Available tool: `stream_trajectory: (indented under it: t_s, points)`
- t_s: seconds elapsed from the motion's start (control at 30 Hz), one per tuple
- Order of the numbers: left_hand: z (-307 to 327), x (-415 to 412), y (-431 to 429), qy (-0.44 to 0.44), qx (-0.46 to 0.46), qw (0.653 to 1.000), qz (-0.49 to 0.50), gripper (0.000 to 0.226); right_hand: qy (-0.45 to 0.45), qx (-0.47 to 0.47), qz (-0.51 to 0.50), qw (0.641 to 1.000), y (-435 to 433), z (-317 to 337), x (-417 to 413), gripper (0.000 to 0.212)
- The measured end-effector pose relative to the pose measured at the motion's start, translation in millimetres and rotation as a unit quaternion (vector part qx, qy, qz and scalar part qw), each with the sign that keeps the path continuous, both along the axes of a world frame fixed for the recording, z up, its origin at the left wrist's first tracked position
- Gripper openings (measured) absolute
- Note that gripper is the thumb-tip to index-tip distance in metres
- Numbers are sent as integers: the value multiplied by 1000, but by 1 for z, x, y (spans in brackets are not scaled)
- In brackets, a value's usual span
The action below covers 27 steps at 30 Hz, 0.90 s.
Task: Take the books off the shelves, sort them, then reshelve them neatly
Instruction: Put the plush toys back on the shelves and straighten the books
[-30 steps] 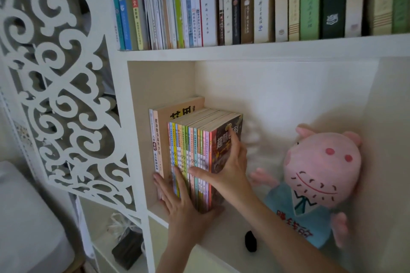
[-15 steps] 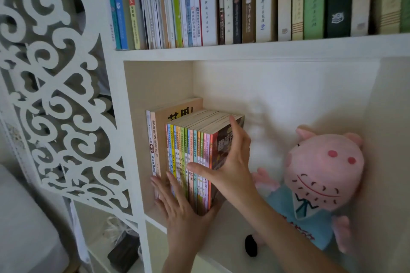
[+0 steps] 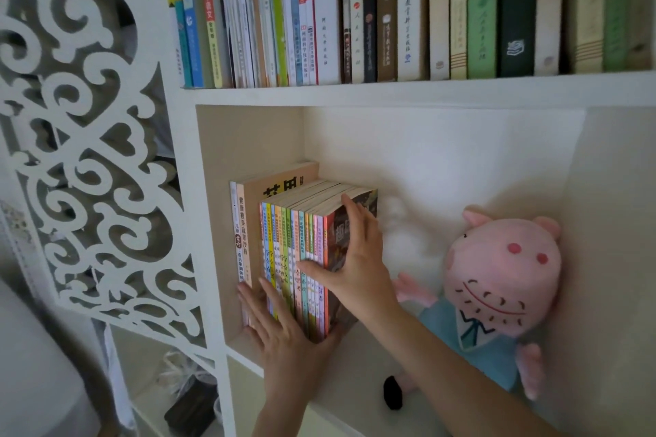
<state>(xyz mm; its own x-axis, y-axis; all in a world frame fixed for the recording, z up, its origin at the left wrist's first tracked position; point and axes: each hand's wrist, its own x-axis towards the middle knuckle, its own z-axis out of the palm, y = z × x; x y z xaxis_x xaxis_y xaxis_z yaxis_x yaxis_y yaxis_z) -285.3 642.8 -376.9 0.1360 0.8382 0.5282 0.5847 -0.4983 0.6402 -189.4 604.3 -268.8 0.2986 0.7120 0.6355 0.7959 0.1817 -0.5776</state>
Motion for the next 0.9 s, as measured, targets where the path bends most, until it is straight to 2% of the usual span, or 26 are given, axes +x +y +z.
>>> stream_trajectory:
  t_s: [0.17,0.4,0.53,0.67,0.9]
  points:
    - [-3,-3,-1,-17,-12,1000,-8,137,-11,-57,20,998,-8,10,2,122]
    - [-3,-4,-3,-79,-26,996,-18,139,32,-18,26,999,-22,20,-3,131]
    - [-1,2,-8,-99,24,995,-11,138,49,-11,45,998,-25,20,-8,131]
    - [7,7,-10,-98,68,993,0,125,59,-14,43,997,-27,13,-13,133]
    - [2,7,-7,-120,140,983,11,114,149,-28,42,988,-31,11,-8,132]
